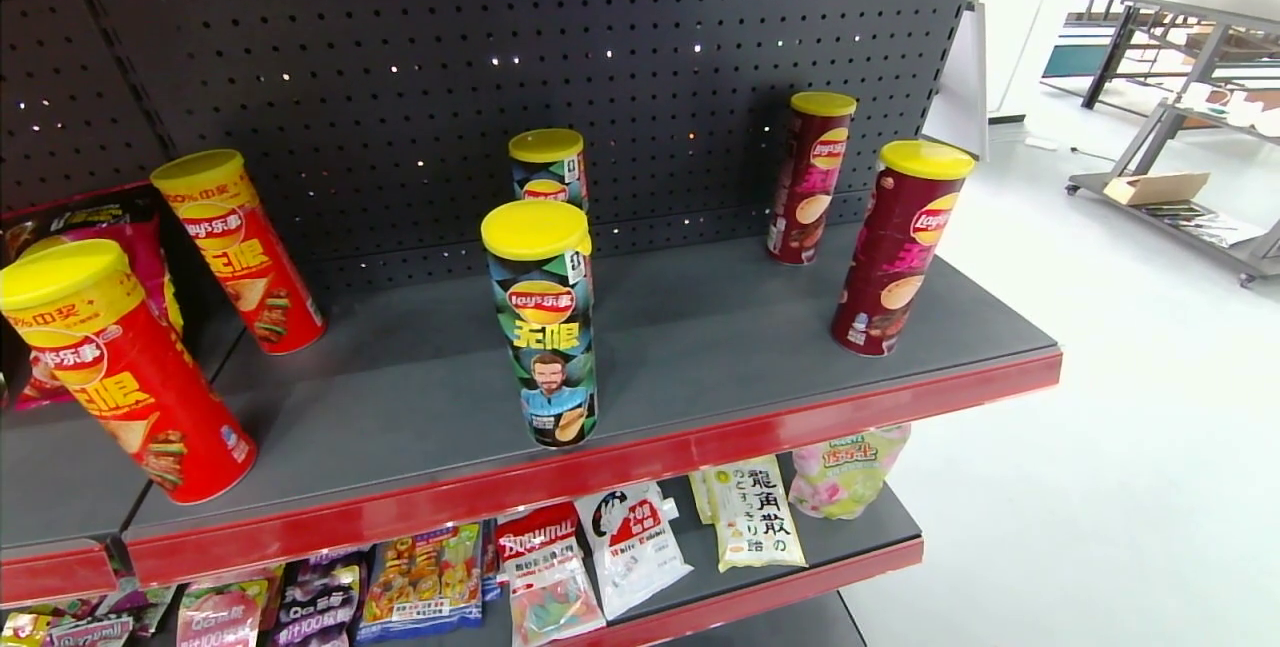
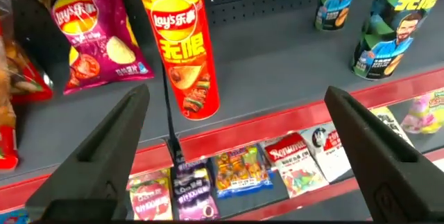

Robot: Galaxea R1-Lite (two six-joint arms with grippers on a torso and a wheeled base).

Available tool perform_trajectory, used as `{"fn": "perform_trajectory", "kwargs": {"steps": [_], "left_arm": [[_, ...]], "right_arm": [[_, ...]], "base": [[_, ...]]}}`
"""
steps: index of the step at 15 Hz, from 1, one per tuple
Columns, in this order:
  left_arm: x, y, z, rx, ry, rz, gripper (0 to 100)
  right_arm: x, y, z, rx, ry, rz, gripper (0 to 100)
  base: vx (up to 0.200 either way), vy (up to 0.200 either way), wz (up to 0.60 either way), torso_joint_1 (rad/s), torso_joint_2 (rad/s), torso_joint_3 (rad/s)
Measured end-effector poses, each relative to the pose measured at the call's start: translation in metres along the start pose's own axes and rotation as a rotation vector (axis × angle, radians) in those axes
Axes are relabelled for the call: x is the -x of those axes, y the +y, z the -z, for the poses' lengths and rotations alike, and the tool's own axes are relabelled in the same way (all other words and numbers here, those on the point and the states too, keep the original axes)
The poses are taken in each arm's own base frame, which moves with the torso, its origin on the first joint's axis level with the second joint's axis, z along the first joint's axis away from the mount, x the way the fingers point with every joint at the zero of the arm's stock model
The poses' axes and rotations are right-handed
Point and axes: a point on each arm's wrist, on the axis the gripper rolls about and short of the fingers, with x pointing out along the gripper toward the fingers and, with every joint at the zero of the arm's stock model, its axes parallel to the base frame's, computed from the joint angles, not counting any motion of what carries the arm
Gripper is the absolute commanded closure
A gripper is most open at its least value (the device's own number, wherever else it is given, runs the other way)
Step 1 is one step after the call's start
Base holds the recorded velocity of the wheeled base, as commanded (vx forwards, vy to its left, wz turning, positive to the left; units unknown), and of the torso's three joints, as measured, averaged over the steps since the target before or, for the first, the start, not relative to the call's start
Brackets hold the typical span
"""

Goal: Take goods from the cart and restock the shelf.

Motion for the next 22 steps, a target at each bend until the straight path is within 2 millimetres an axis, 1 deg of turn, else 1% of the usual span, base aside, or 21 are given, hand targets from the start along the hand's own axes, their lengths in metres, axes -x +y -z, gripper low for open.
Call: {"fn": "perform_trajectory", "kwargs": {"steps": [1,5,7,8,14,18,22], "left_arm": [[0.003,0.000,0.002,-0.005,-0.010,-0.006,0],[0.011,0.002,0.004,-0.116,-0.045,-0.053,0],[0.012,0.001,0.010,-0.124,-0.028,-0.051,0],[0.012,0.001,0.011,-0.124,-0.026,-0.051,0],[0.010,0.000,0.018,-0.126,-0.011,-0.034,0],[0.008,-0.001,0.015,-0.126,-0.014,0.023,0],[-0.005,-0.003,0.008,-0.129,0.044,0.073,0]], "right_arm": [[0.000,0.000,0.000,-0.001,0.000,0.000,0],[0.000,0.000,0.000,-0.001,0.000,0.000,0],[0.000,0.000,0.000,0.000,0.000,0.000,0],[0.000,0.000,0.000,0.000,0.000,0.000,0],[0.000,0.000,0.000,0.000,0.000,0.000,0],[0.000,0.000,0.000,-0.001,0.000,-0.001,0],[0.000,0.000,0.000,-0.001,0.001,0.000,0]], "base": [[0.000,0.000,0.00,0.000,0.00,0.000],[0.000,0.000,0.00,0.000,0.00,0.000],[0.000,0.000,0.00,0.000,0.00,0.000],[0.000,0.000,0.60,0.007,0.00,0.002],[0.000,0.000,0.60,0.002,0.00,0.003],[0.000,0.000,0.00,0.000,0.00,0.000],[0.000,0.000,0.00,0.000,0.00,0.000]]}}
